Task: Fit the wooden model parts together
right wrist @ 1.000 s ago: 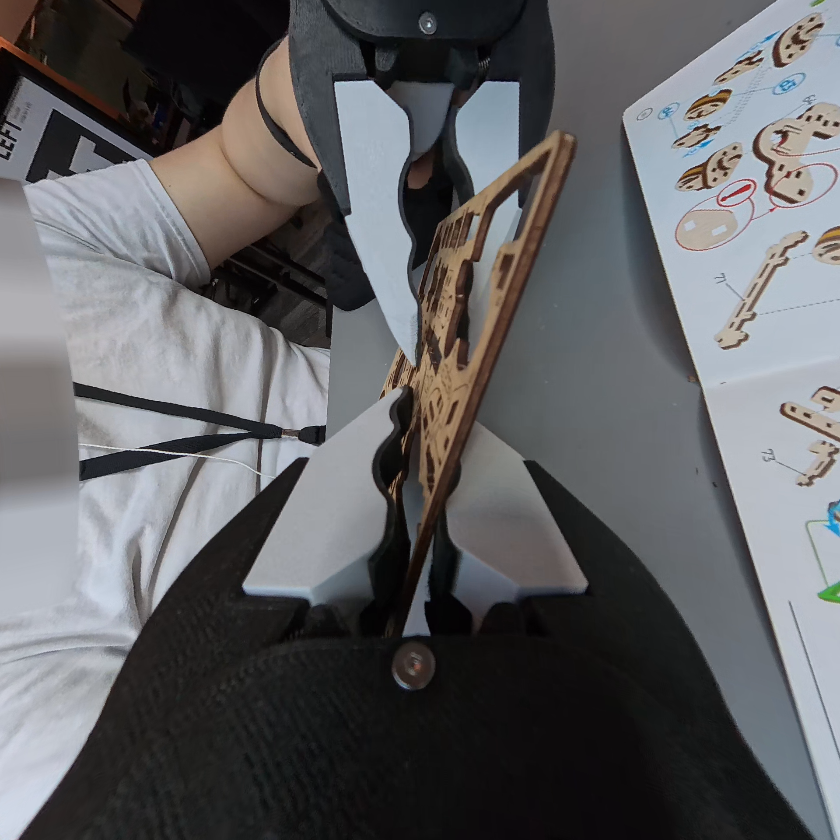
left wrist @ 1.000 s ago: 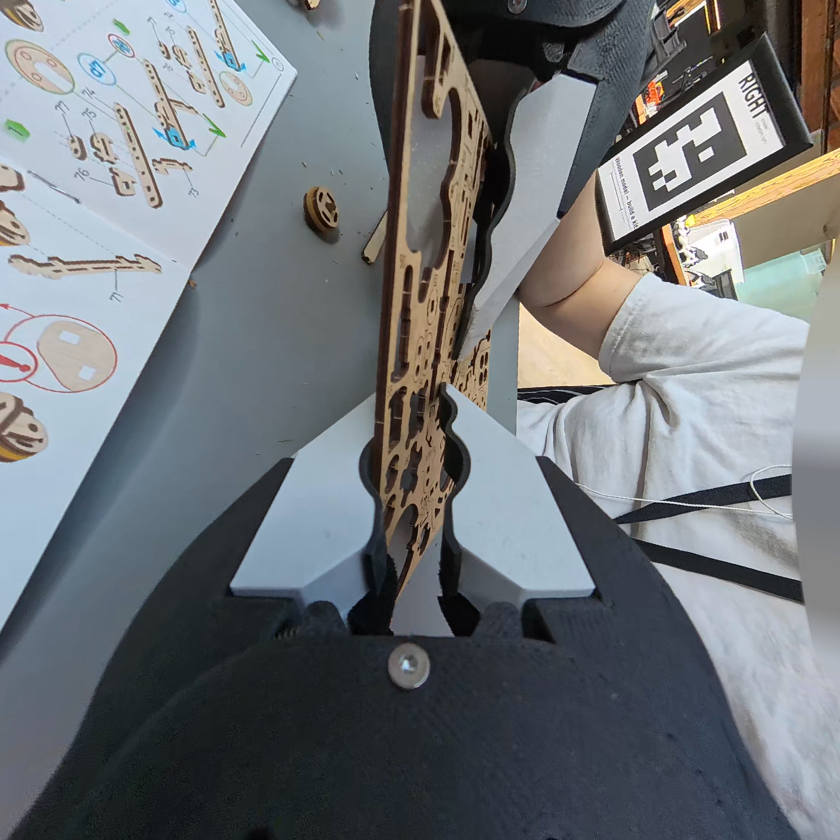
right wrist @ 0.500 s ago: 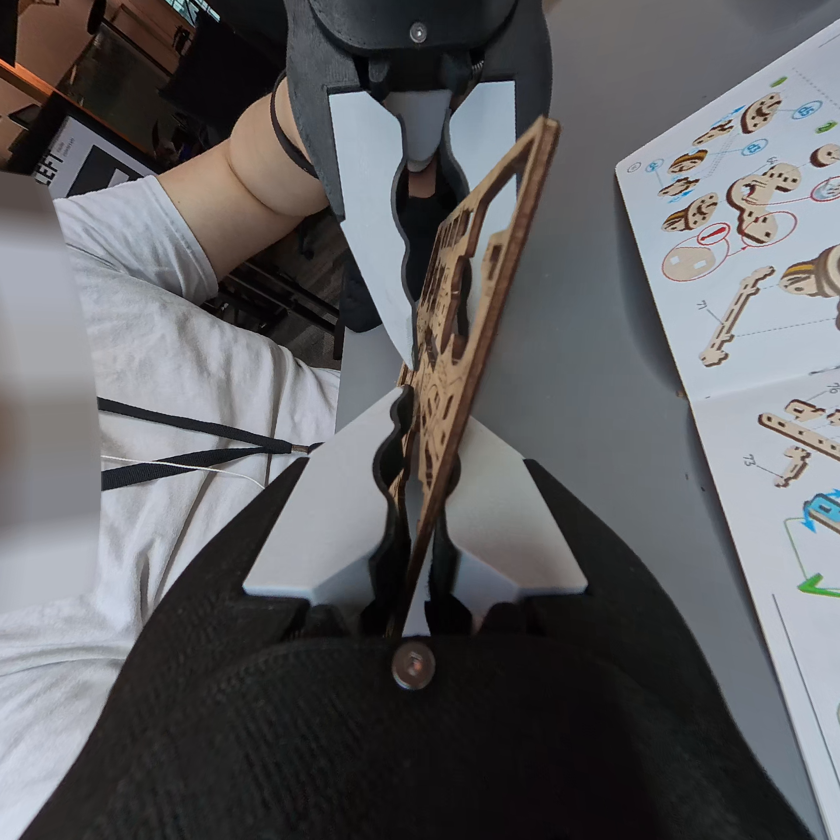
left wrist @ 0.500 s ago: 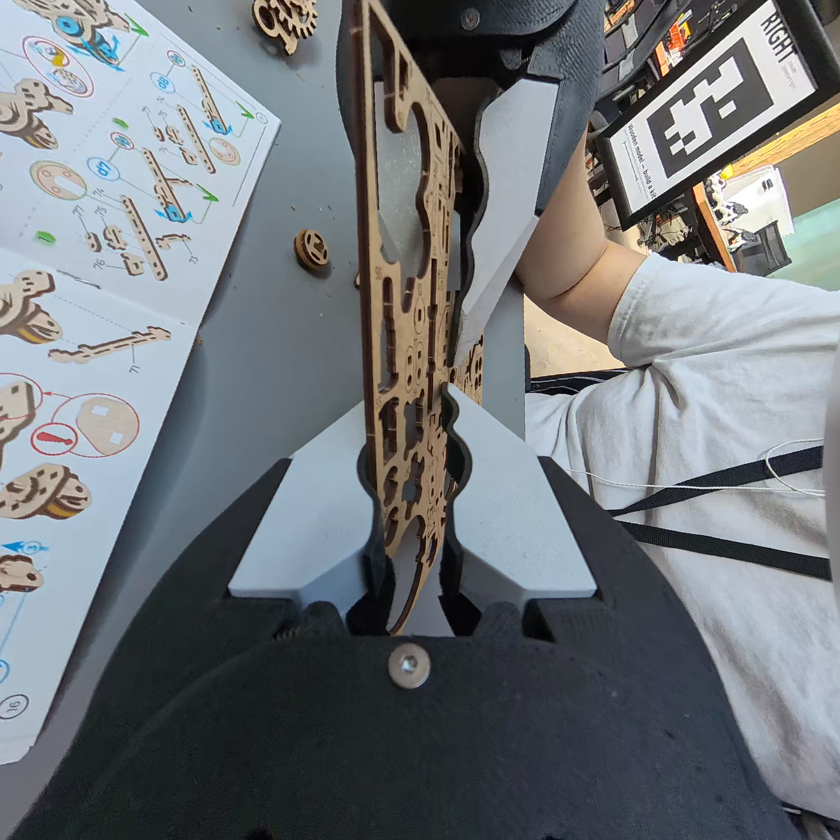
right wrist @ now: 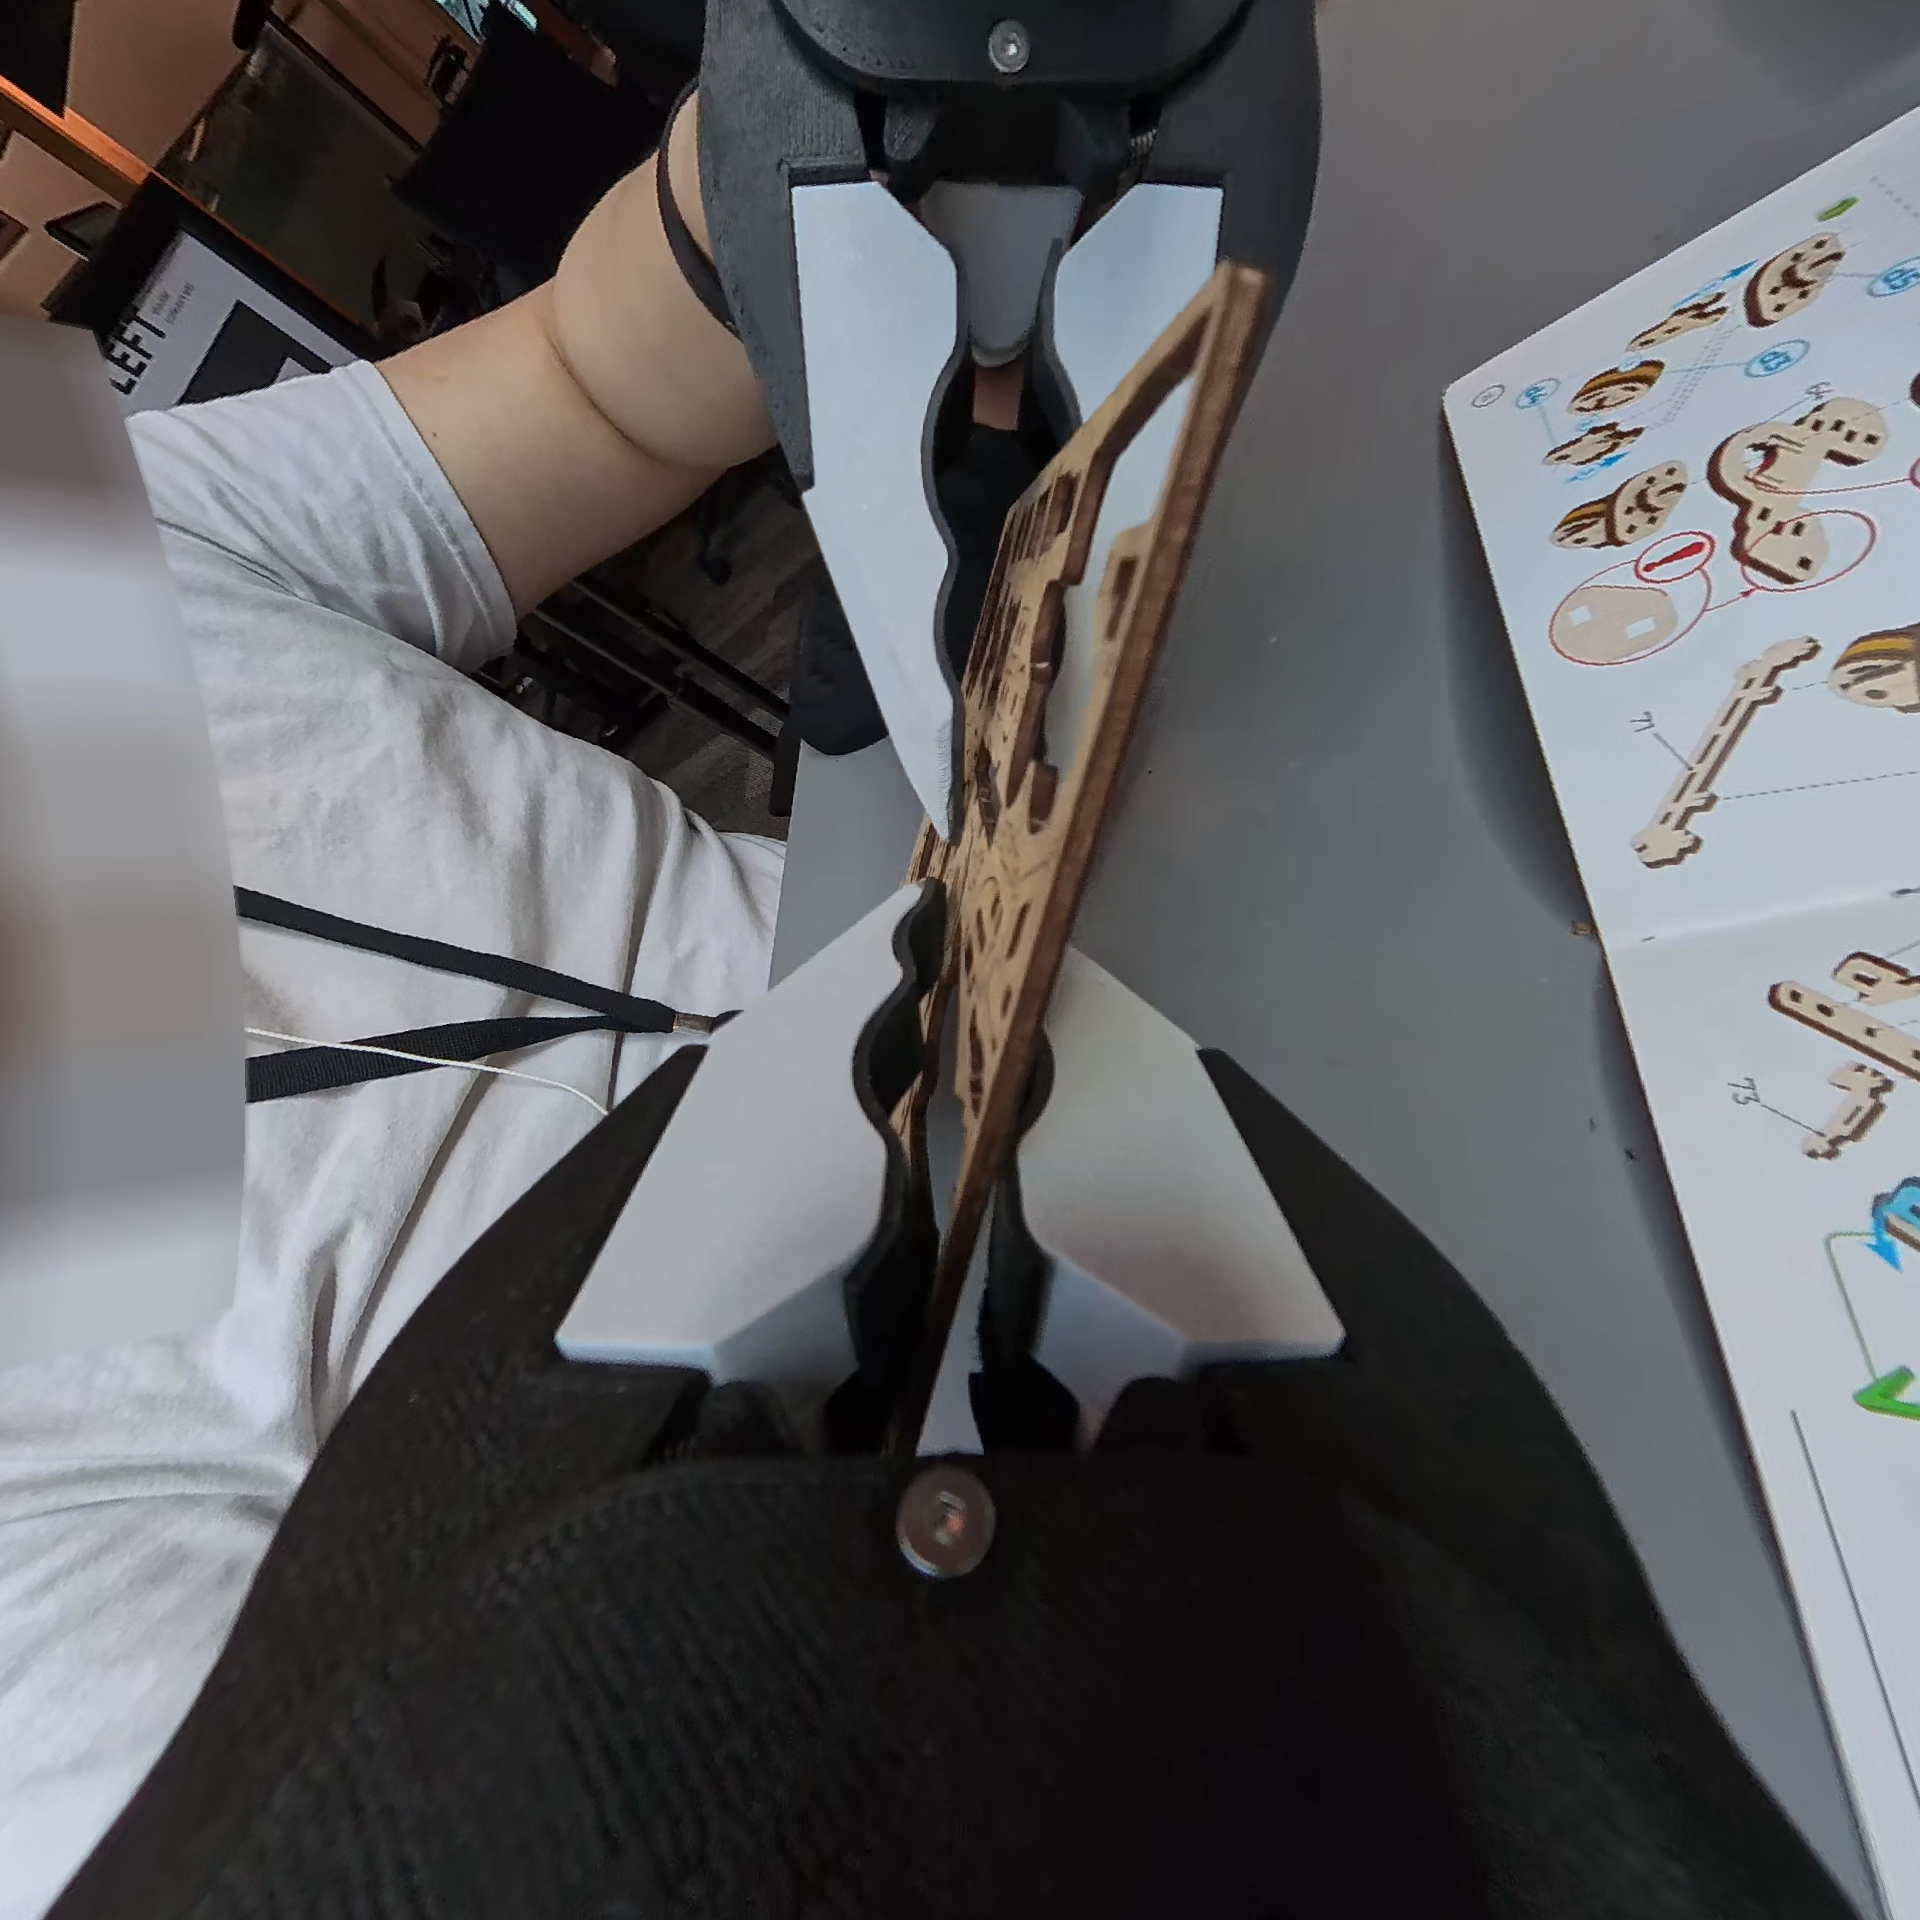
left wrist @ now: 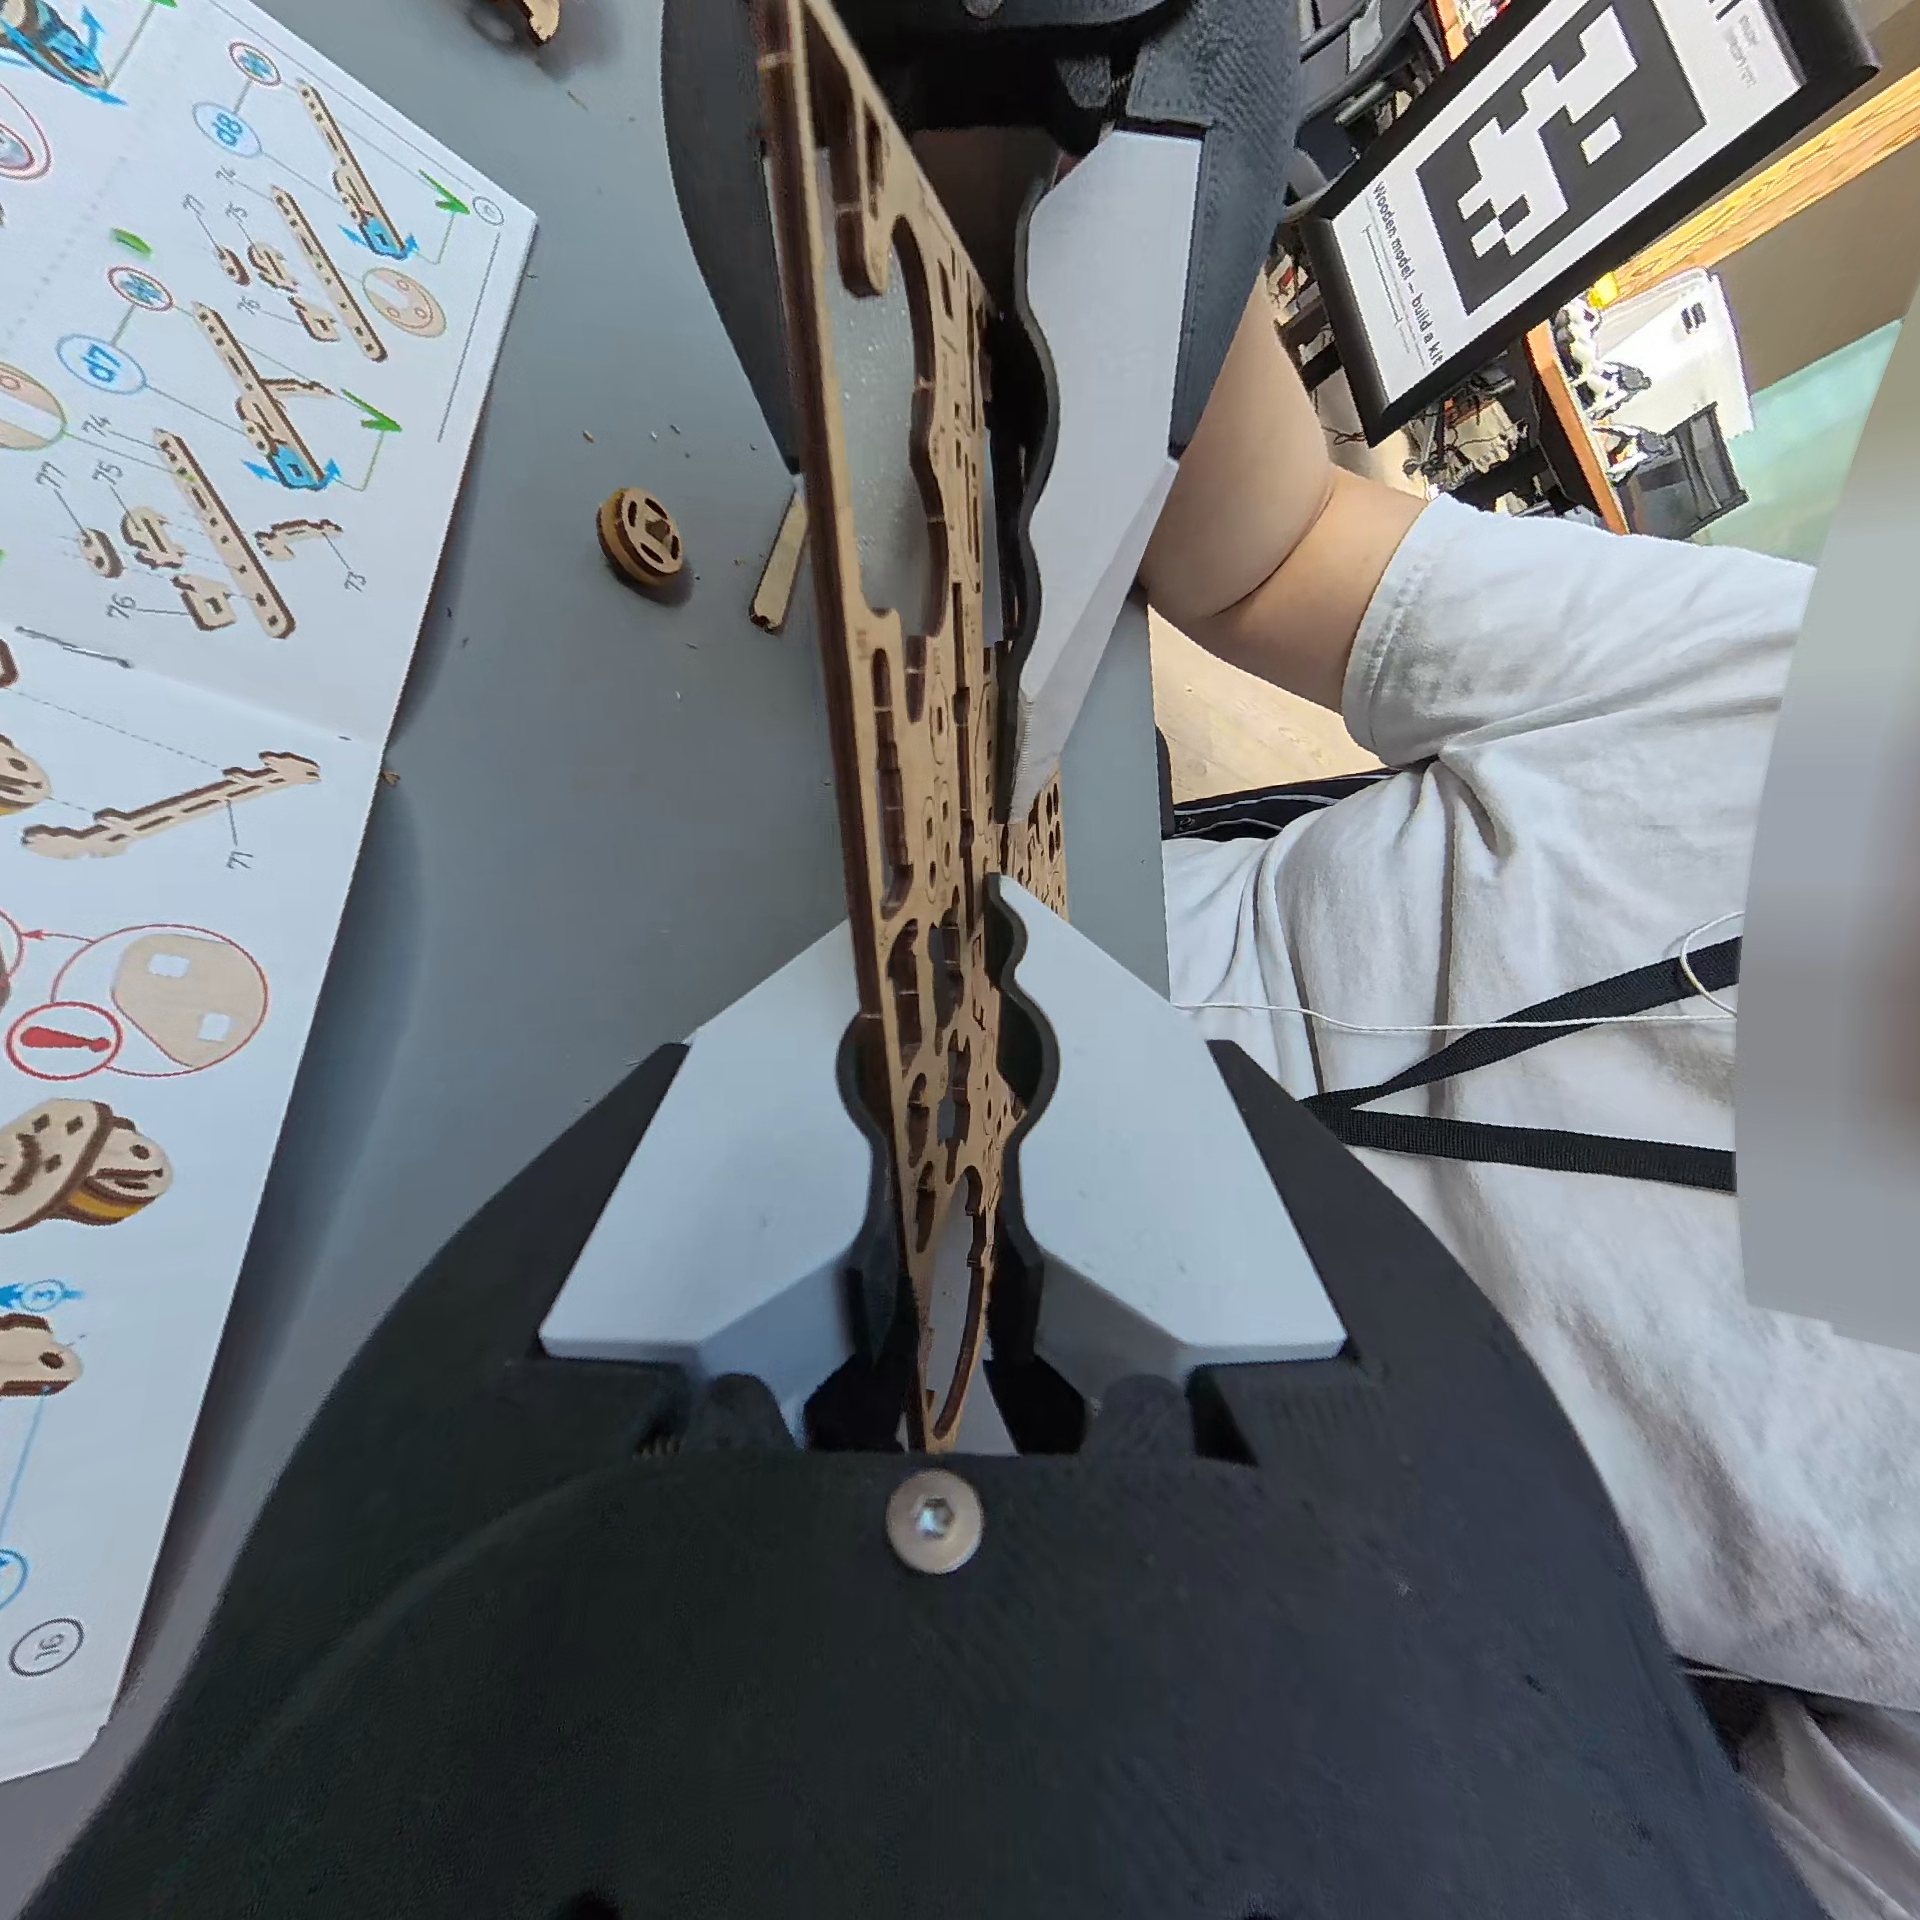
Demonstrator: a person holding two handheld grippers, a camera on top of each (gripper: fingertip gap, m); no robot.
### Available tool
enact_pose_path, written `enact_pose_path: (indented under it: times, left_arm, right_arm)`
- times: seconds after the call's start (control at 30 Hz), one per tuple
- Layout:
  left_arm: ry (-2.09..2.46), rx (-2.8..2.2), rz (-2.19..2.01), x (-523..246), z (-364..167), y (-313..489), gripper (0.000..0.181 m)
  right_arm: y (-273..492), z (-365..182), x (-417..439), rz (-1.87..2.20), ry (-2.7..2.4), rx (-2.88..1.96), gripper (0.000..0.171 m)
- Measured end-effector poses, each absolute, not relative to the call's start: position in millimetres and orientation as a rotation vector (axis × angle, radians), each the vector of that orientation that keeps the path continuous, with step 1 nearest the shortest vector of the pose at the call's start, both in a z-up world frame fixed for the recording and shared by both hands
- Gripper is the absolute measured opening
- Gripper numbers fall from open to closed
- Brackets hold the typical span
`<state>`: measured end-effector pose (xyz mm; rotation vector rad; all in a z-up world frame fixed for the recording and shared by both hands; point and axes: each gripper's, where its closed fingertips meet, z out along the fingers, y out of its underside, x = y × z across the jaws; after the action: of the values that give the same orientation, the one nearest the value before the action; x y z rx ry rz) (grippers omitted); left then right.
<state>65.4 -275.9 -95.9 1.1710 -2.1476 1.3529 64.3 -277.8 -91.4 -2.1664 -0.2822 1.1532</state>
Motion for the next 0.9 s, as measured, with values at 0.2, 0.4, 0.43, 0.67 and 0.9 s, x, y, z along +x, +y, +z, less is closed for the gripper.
enact_pose_path:
  times: [0.2,0.4,0.43,0.67,0.9]
  left_arm:
    - [-2.149,1.187,1.325,65,-96,-274,0.011]
    - [-2.280,1.244,1.279,70,-101,-270,0.017]
    - [-2.292,1.238,1.280,70,-100,-270,0.017]
    - [-2.373,1.246,1.264,72,-103,-269,0.018]
    - [-2.398,1.282,1.232,75,-102,-265,0.021]
  right_arm:
    - [-277,-90,63,1.140,-0.294,-2.165,0.003]
    - [-276,-93,66,1.098,-0.275,-2.177,0.002]
    - [-276,-92,66,1.076,-0.283,-2.177,0.002]
    - [-275,-94,67,1.038,-0.286,-2.187,0.002]
    - [-272,-93,69,1.026,-0.274,-2.167,0.002]
